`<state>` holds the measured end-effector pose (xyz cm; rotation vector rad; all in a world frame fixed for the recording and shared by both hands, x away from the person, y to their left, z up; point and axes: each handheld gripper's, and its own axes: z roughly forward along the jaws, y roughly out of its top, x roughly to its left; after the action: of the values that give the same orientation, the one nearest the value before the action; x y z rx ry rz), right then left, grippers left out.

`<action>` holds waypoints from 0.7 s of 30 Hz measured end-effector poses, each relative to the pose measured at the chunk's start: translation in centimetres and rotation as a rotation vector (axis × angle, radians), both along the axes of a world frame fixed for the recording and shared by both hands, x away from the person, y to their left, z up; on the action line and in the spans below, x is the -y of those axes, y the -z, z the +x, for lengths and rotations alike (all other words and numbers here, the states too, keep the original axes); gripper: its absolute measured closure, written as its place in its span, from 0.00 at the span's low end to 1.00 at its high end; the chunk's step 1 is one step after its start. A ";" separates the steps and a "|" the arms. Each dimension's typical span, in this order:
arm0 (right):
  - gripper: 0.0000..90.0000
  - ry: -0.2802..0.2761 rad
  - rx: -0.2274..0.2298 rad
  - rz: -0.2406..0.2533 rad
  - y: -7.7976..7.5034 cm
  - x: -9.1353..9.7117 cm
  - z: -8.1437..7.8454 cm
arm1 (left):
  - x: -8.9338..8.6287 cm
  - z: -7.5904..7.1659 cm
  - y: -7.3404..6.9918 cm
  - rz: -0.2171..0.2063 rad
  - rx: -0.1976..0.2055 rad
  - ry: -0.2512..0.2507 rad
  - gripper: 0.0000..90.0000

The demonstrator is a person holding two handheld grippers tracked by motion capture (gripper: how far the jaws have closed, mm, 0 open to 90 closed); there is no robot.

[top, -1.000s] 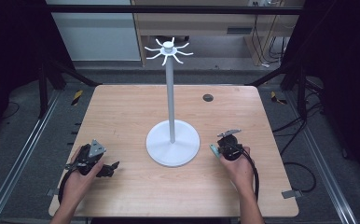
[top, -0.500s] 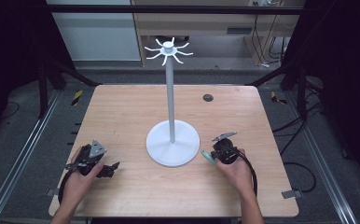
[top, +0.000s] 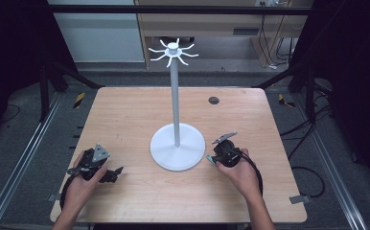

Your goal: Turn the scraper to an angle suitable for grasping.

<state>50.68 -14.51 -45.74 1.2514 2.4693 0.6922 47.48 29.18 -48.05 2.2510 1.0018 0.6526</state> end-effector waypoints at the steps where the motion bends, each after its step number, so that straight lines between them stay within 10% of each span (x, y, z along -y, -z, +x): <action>1: 0.80 -0.002 -0.007 -0.007 -0.2 -0.2 0.1 | 0.0 0.0 0.0 0.003 -0.003 0.002 0.04; 21: 0.68 -0.045 -0.162 -0.132 0.1 -1.6 2.6 | 0.2 0.0 0.1 0.006 -0.007 0.010 0.04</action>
<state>53.25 -12.87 -45.83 1.2504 2.6320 0.4456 47.49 29.02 -48.12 2.2639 0.9928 0.6451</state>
